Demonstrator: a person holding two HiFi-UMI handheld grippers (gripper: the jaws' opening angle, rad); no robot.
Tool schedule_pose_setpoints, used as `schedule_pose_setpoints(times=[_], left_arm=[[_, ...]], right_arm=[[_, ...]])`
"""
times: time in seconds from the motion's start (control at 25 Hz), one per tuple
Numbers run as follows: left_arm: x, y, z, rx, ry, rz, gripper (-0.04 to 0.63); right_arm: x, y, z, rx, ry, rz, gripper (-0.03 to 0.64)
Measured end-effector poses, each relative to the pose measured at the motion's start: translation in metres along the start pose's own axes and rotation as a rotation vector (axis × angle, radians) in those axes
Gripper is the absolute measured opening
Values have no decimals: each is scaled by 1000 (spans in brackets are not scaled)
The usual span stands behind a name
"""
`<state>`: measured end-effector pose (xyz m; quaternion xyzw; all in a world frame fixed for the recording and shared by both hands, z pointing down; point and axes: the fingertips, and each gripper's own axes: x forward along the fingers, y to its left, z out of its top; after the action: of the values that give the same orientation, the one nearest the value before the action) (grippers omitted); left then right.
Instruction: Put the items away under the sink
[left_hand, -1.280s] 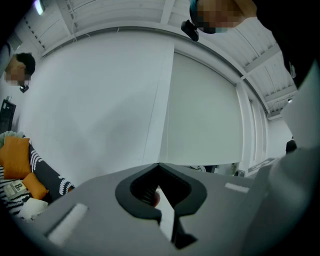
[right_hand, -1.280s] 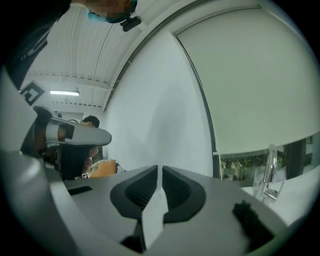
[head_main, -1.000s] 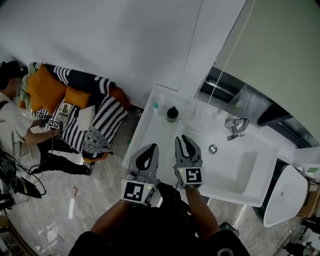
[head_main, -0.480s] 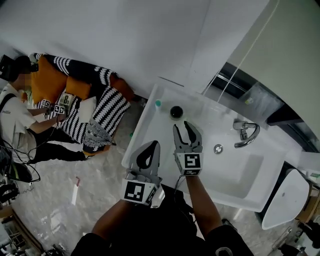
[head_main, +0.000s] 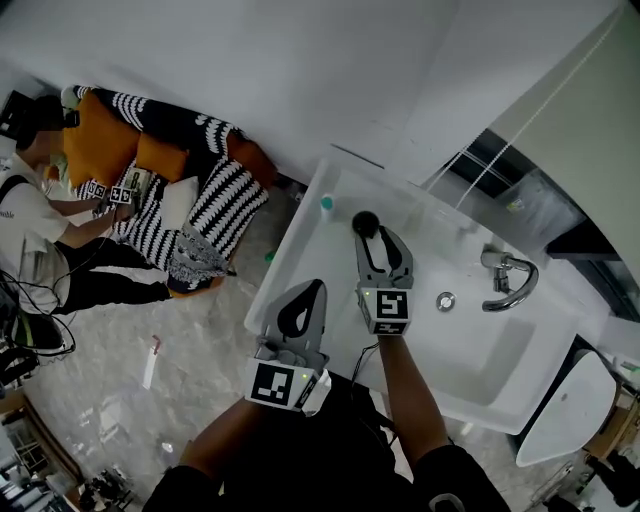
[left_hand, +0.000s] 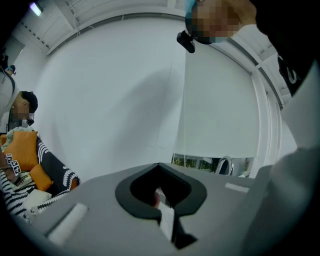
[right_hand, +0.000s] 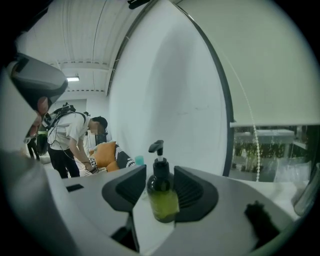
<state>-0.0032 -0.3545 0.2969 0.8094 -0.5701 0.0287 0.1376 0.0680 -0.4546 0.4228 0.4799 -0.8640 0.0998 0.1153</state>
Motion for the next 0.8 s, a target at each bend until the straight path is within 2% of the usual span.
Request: schedule_pose_setpoints(times=[0.36,0.52,0.72,0.8], left_arm=[[3,10,-9,-3,22,31,8],[6,12,-1,7,-13,28,9],[1,17,-4,9,1,42,9],[-2,18,-5,-2,13,50,9]], right_arm=[[20,-2,-4,-29,4,13,183],[26,-4,-5,-45,8,10,183],[29,-4,-3,-50,0,1,181],[28,-3,0,-57,-12,-13,143]])
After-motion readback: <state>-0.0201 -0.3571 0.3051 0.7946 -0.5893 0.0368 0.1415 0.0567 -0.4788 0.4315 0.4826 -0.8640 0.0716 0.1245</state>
